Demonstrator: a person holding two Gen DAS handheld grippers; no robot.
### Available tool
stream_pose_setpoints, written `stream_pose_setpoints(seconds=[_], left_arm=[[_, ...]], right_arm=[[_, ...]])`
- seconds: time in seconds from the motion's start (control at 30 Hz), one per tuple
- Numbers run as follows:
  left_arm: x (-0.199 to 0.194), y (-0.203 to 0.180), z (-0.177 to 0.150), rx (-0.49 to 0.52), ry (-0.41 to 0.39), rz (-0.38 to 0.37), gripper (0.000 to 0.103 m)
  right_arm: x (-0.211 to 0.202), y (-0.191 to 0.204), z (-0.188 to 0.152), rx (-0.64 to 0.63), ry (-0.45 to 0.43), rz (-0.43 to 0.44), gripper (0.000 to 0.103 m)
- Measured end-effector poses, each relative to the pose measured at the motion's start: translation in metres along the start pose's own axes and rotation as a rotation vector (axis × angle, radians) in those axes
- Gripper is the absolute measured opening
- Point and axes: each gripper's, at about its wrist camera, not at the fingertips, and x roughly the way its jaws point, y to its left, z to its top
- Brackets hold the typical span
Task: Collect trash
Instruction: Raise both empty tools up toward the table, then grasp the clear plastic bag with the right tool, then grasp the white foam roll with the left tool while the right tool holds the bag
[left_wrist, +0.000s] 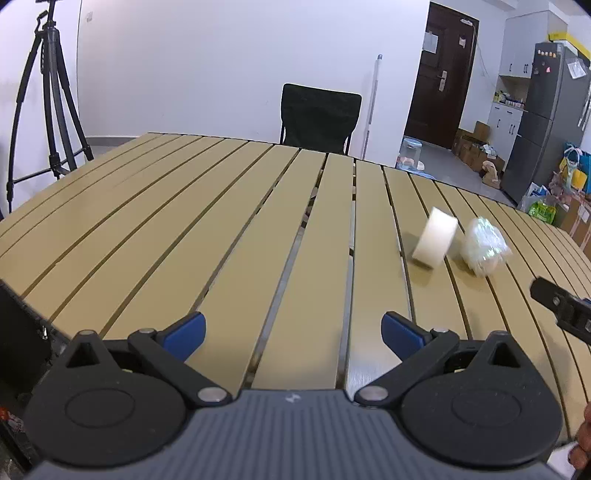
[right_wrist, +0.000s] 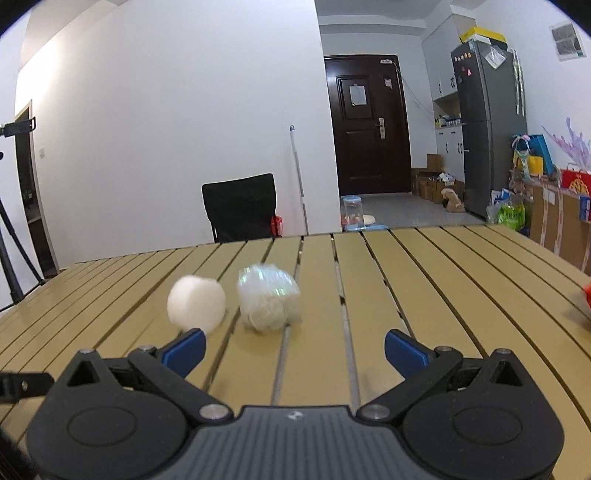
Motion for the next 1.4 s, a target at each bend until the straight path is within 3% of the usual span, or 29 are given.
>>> stream_pose_setpoints(seconds=[0.27,0.43,0.53,0.6,0.63,0.67,0.73,0.87,1.1,1.4], left_arm=[[0.035,-0.015,0.029,0.018,-0.032,-0.009,0.103],[0.056,-0.021,0.036,0.017,-0.031,-0.007,0.103],[0.065,-0.023,0.042,0.005,-0.036,-0.018,0.103],[0.069,-0.024,0.044,-0.006,-0.042,-0.035,0.103],[0.071,-0.025,0.046,-0.011,-0.045,-0.042,0.103],[0.073,-0.026,0.047,-0.016,-0.049,-0.047,0.103],[0.076,-0.028,0.048,-0.020,-0.050,-0.058,0.103],[0.080,-0.037,0.046,-0.008,-0.043,-0.067,0.103],[0.075,-0.054,0.045,0.016,-0.065,-0.091,0.103],[0.079,-0.099,0.042,0.104,-0.069,-0.107,0.103]], right_arm=[[0.060,0.023,0.031,-0.084,0.041,-0.076,0.103],[0.109,0.032,0.039,-0.153,0.151,-0.123,0.103],[0.125,0.040,0.043,-0.168,0.186,-0.100,0.101],[0.133,0.044,0.044,-0.176,0.205,-0.080,0.095],[0.135,0.044,0.042,-0.174,0.211,-0.078,0.082],[0.139,0.042,0.043,-0.167,0.218,-0.078,0.062],[0.141,0.036,0.043,-0.122,0.233,-0.063,0.044],[0.135,0.021,0.041,-0.058,0.206,-0.020,0.041],[0.102,-0.009,0.035,0.064,0.119,-0.019,0.041],[0.078,-0.044,0.037,0.084,0.073,-0.030,0.041]])
